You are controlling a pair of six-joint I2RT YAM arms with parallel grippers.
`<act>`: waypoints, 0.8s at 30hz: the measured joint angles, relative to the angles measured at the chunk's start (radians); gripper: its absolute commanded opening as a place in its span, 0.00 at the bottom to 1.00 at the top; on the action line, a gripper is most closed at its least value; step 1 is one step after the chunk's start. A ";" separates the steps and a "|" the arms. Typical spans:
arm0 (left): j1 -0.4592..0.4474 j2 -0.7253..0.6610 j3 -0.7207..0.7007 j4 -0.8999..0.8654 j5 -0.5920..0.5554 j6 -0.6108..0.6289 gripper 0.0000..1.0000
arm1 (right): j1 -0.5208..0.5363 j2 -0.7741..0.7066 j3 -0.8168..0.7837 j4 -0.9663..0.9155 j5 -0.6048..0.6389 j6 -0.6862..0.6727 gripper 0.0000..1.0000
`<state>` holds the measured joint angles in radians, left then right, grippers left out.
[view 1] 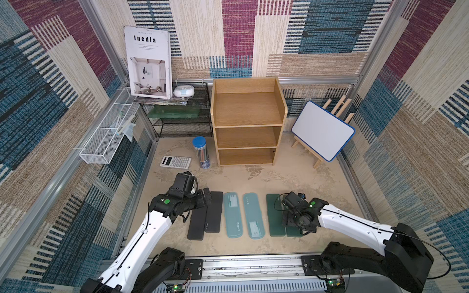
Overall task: Place the pencil cases on the shelf according to color
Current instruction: Pick up the pencil case from the center of the board.
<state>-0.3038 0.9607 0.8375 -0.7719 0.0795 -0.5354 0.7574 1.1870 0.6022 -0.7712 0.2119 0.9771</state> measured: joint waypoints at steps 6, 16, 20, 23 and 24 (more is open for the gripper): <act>0.000 -0.001 -0.001 0.002 0.007 -0.003 0.99 | 0.020 0.018 -0.032 0.001 -0.009 0.033 0.95; 0.000 -0.003 -0.004 0.002 0.018 -0.003 0.99 | 0.030 0.039 -0.068 0.076 -0.023 0.045 0.90; 0.000 -0.003 -0.004 0.002 0.018 -0.003 0.99 | 0.043 0.050 -0.068 0.097 -0.011 0.043 0.80; 0.000 -0.003 -0.004 0.002 0.018 -0.003 1.00 | 0.060 0.052 -0.068 0.108 0.001 0.041 0.73; 0.000 -0.003 -0.004 0.002 0.018 -0.003 1.00 | 0.063 0.050 -0.068 0.109 0.005 0.042 0.71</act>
<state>-0.3038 0.9577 0.8337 -0.7696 0.0975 -0.5385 0.8207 1.2366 0.5339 -0.6621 0.2169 1.0187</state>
